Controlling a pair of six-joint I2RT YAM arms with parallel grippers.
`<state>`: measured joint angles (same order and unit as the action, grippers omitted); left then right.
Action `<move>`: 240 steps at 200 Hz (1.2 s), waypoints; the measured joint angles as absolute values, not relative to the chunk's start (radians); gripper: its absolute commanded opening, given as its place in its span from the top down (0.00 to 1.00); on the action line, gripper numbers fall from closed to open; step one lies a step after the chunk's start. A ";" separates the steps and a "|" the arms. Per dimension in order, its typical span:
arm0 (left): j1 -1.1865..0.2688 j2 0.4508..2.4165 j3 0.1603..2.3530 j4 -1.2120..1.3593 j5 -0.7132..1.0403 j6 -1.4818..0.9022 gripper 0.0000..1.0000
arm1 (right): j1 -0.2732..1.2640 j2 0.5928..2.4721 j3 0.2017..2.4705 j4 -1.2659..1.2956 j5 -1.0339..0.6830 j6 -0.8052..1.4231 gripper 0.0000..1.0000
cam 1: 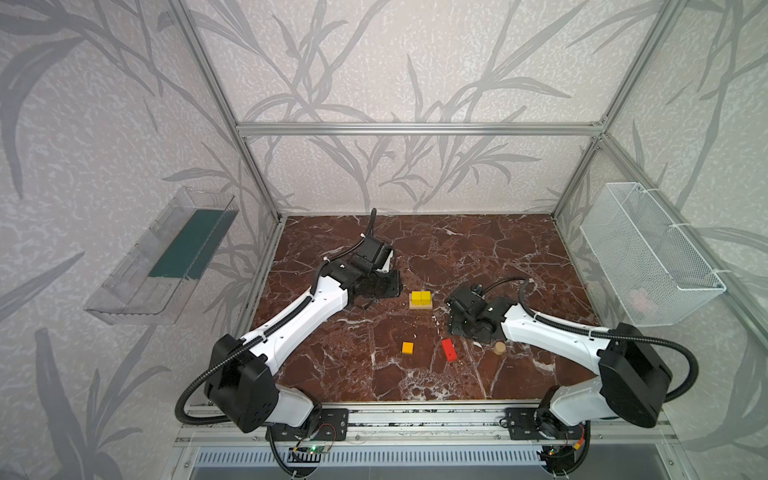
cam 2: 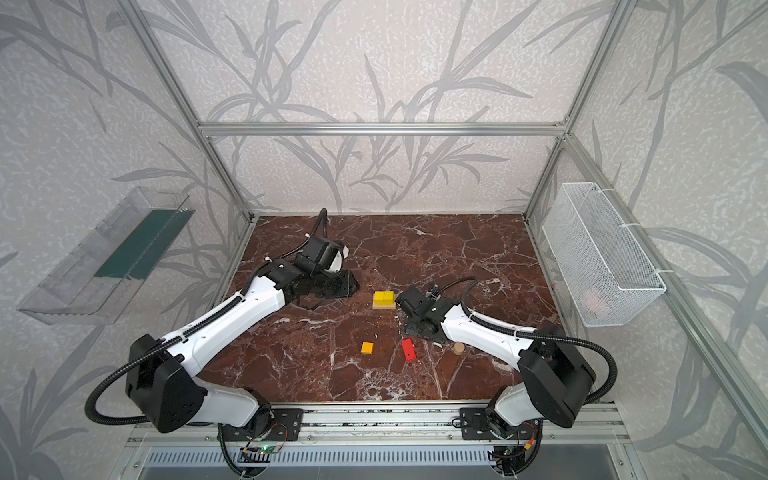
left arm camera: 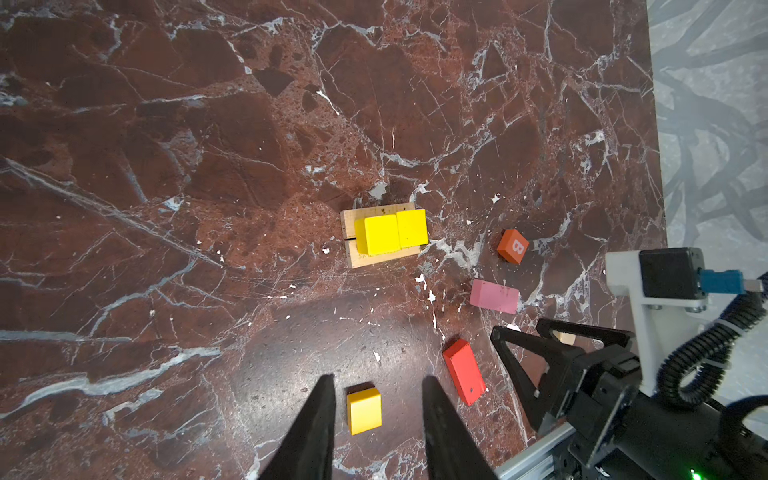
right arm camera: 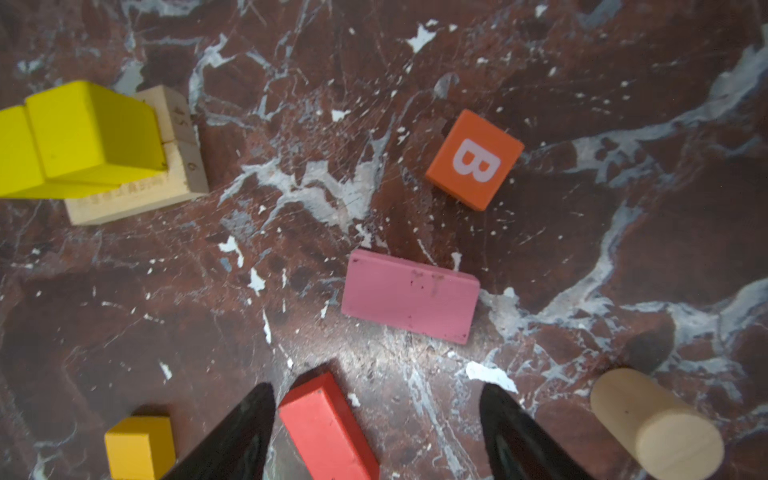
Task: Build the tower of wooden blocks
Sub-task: 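Shift the right gripper onto the pink bar and close on it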
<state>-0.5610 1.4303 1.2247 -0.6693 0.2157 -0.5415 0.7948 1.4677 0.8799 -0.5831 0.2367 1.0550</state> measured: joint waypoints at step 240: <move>-0.519 1.451 1.225 -0.682 0.256 -0.506 0.65 | 0.758 1.655 0.911 -0.493 0.296 1.201 0.26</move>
